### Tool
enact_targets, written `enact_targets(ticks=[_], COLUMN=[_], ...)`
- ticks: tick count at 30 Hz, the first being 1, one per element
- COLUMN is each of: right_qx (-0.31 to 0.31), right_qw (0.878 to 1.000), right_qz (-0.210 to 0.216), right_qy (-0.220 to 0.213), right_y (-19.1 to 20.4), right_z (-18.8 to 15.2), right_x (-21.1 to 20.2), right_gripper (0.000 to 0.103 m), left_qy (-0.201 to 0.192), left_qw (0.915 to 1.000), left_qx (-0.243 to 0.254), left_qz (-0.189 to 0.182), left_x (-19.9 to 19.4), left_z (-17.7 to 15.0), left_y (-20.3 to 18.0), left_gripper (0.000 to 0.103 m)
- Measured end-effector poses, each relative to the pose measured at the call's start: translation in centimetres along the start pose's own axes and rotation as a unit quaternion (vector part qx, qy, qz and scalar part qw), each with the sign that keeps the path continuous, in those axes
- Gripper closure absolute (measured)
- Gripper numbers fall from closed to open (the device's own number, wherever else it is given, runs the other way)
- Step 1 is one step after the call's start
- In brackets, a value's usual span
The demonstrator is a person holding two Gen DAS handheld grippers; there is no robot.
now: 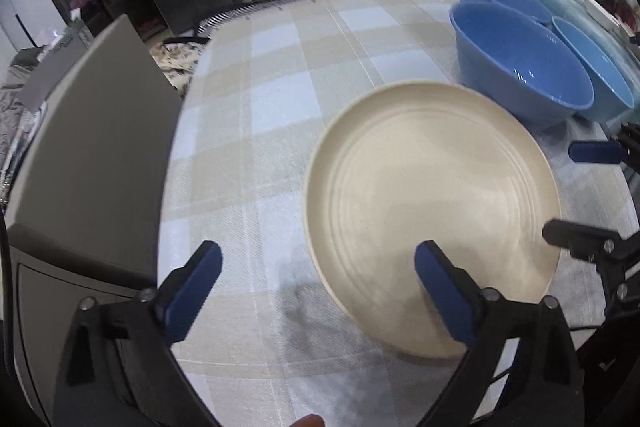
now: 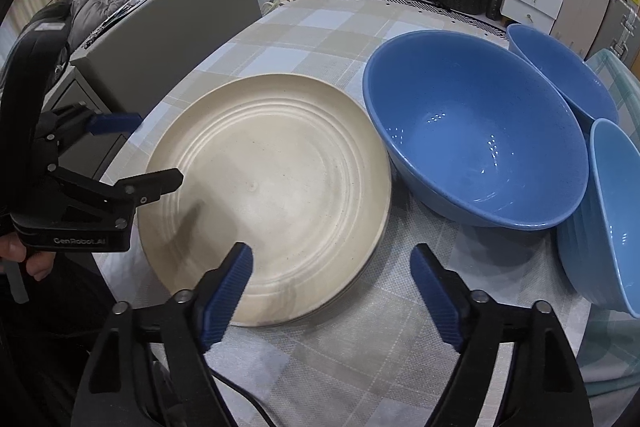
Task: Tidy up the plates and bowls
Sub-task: 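Open both grippers to release the plate on the stack, then pull both grippers back from the stacked cream plates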
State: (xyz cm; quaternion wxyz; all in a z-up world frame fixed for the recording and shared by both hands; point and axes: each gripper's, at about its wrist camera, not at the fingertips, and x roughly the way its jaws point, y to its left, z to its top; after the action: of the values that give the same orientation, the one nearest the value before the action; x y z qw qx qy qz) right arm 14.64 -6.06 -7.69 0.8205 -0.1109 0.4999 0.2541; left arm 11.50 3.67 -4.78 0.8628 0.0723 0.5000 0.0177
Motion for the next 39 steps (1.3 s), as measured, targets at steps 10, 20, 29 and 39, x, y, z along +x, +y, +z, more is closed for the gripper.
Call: enact_targets(ticks=[10, 20, 29, 39], right_qx=[-0.029, -0.041, -0.023, 0.017], right_qw=[0.999, 0.997, 0.994, 0.987], right_qz=[0.007, 0.018, 0.016, -0.009], right_qy=[-0.017, -0.064, -0.107, -0.162], right_y=[1.4, 1.6, 0.5, -2.3], right_z=[0.1, 0.8, 1.3, 1.7], right_x=[-1.0, -3.8, -6.8, -10.3], right_gripper=[0.001, 0.001, 0.001, 0.001], left_qy=[-0.018, -0.044, -0.067, -0.093], left_qw=[0.9984, 0.9964, 0.9945, 0.9917], left_qx=[-0.040, -0.061, -0.067, -0.067], left_qz=[-0.035, -0.040, -0.046, -0.057], left_x=[-1.2, -2.4, -3.3, -4.6], left_z=[0.7, 1.6, 2.6, 4.3], left_y=[1.4, 2.0, 1.8, 0.5], left_gripper=[0.000, 0.000, 0.000, 0.000])
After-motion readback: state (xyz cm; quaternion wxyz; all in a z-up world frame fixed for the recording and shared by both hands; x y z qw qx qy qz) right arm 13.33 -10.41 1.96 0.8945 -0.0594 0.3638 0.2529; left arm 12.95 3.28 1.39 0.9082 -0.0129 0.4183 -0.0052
